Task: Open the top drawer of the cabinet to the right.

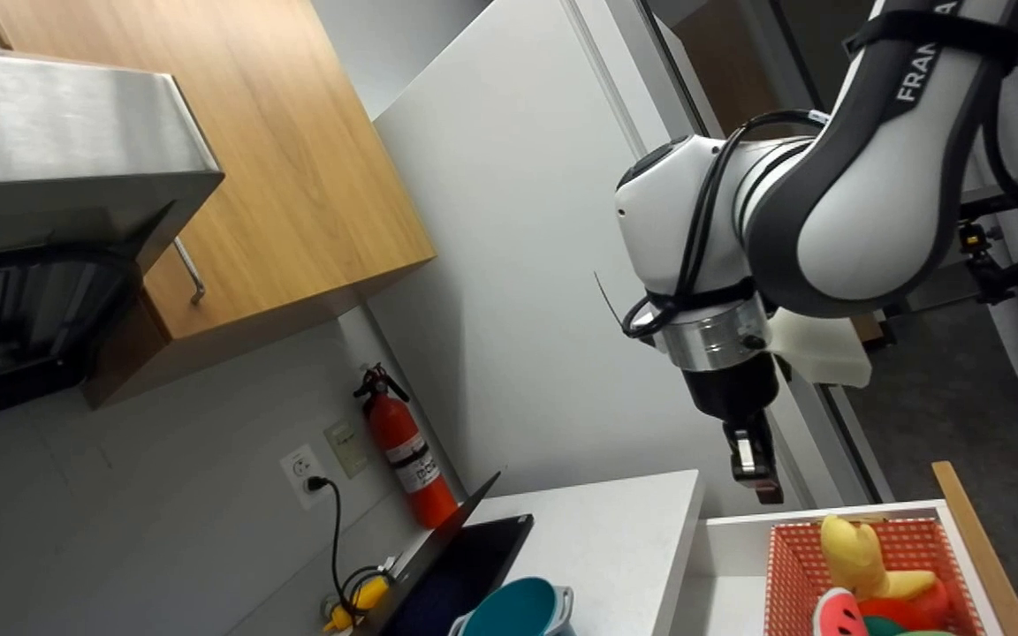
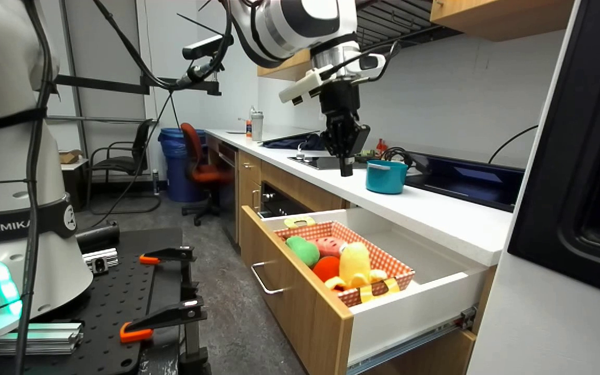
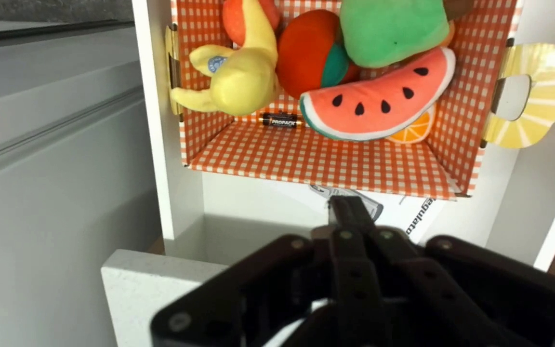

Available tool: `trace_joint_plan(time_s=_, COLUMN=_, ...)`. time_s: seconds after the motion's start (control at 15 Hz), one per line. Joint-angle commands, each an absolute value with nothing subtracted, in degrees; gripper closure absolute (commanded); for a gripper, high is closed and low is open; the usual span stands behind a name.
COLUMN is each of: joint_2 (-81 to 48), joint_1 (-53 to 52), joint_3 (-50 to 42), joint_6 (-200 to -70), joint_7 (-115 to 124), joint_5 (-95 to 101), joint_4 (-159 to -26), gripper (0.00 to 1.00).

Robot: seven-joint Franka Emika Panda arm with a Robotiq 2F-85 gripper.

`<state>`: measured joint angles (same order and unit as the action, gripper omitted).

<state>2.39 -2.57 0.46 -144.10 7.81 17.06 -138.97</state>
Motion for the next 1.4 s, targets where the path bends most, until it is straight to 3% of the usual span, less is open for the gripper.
trace_joint_plan(time_s=0.0, joint_2=7.56, joint_1=-3.07, joint_3=2.29, joint_6=-148.1, joint_7=6.26, joint_5=15.82, joint_4=-146.22, gripper=1.0)
trace_joint_plan(time_s=0.13, joint_2=8.46, joint_1=-2.97, joint_3=2.99, joint_6=-149.95, joint_7=5.91, joint_5=15.68, joint_4=-148.43, gripper=0.99)
trace_joint_plan(time_s=0.2, joint_2=8.99, joint_1=-2.97, joint_3=3.38, joint_6=-150.58, joint_7=5.9, joint_5=15.68, joint_4=-149.48, gripper=0.77)
trace_joint_plan(time_s=0.33, joint_2=9.73, joint_1=-2.71, joint_3=3.7, joint_6=-151.84, joint_7=6.08, joint_5=16.03, joint_4=-151.14, gripper=0.68)
trace_joint_plan(time_s=0.93, joint_2=13.07, joint_1=-2.34, joint_3=5.23, joint_6=-155.44, joint_7=7.98, joint_5=17.49, joint_4=-157.16, gripper=0.01)
trace_joint_plan(time_s=1.33, joint_2=14.47, joint_1=-2.36, joint_3=5.5, joint_6=-155.85, joint_7=7.5, joint_5=16.83, joint_4=-158.44, gripper=0.0)
